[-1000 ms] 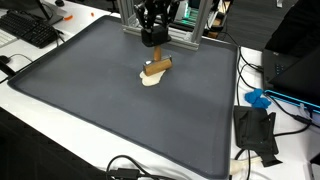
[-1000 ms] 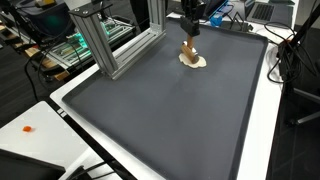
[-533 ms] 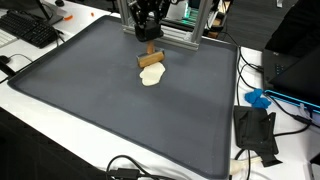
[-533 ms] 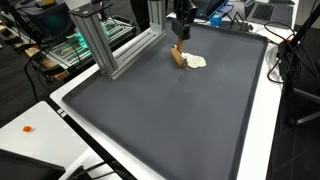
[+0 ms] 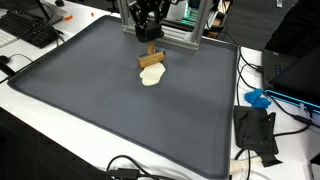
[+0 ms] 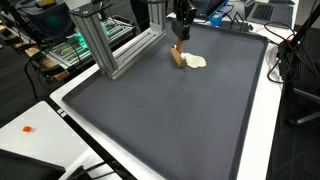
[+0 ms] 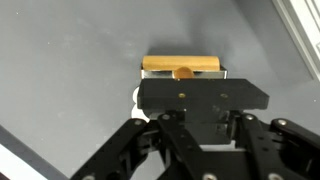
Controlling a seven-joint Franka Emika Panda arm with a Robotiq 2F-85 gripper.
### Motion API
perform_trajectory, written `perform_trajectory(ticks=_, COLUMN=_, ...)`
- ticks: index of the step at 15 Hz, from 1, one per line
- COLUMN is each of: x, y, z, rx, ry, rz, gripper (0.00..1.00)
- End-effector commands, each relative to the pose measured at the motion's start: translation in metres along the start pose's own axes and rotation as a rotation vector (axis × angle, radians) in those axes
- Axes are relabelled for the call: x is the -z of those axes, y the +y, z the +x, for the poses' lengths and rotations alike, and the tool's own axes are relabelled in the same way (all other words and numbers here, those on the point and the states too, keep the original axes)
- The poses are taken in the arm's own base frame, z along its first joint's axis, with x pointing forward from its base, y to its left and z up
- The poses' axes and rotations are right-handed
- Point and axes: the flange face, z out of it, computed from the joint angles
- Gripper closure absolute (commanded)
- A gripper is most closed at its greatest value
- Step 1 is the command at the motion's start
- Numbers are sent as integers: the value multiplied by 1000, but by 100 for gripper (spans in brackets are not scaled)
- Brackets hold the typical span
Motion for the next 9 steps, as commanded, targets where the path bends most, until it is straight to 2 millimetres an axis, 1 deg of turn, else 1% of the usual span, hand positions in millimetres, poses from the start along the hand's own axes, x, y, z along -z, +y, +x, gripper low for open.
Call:
perform_trajectory(ticks=1, x=2, y=-6, z=7, rx=-3, ry=51, rz=0, gripper=78)
perform_trajectory(ticks=4, x=4, y=-9, z=15, rx=-7, ry=94, rz=-18, gripper=78)
perform_trajectory(ticks=9, x=-15, y=-18, z=29, rx=10, ry=129, rz=-22, gripper=78)
